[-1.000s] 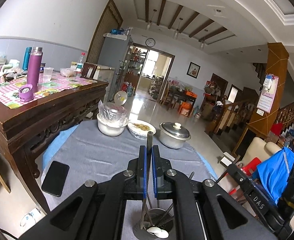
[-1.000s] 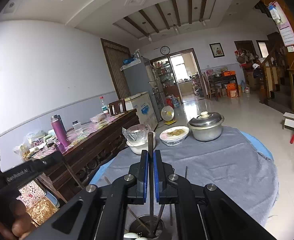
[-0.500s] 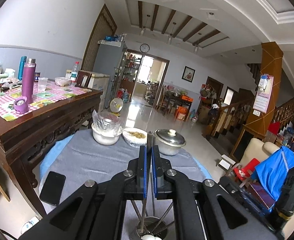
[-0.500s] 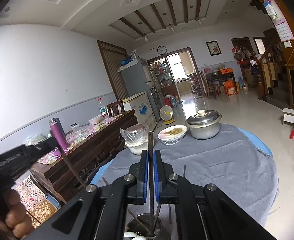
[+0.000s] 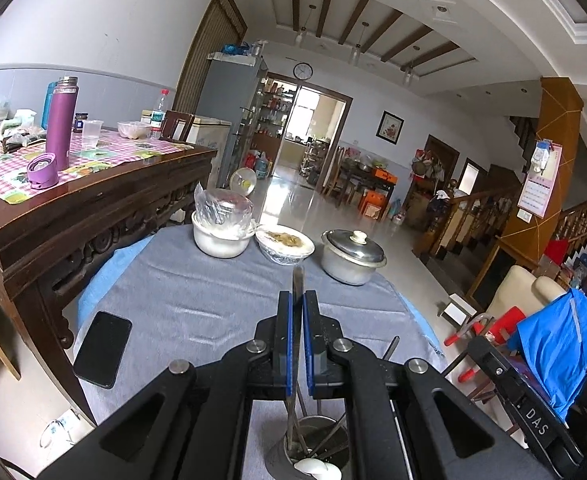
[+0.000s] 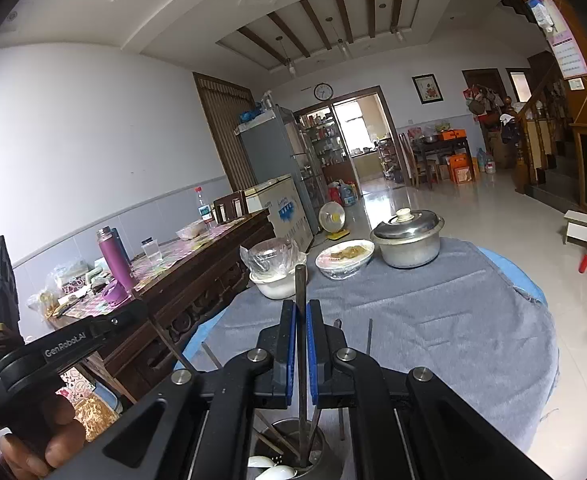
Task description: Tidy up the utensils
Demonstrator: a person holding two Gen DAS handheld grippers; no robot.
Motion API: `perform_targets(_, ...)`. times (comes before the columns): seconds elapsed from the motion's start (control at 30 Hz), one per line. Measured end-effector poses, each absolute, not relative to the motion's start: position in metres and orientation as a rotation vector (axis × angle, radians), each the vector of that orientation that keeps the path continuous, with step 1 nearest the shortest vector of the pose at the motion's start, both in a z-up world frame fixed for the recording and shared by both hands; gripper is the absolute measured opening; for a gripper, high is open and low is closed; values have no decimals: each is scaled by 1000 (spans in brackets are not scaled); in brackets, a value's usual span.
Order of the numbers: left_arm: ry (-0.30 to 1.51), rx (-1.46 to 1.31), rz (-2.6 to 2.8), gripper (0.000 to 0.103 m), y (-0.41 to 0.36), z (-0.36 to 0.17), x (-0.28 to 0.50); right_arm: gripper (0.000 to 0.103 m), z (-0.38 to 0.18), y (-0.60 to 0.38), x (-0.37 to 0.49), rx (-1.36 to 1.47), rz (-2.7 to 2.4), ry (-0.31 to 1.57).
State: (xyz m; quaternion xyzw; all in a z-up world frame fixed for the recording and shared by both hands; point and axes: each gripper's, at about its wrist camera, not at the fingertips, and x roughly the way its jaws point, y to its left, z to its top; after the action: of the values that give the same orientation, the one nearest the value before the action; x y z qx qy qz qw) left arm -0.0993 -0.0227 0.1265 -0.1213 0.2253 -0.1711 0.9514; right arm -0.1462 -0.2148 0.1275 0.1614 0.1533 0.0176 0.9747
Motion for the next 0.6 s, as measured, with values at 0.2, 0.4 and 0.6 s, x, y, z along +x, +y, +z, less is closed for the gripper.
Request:
perform_targets(0.2,457,-235,-349,5,-20,128,-103,7,127,-213,-145,327,43,319)
perform_targets(0.4,436,-230,-333,5,-11,134,-109,8,127,-215,-150,344,55,298)
perform_targets(0.6,444,-249,-305,13,4,132,-106,8,125,-227,-152,379,34,295)
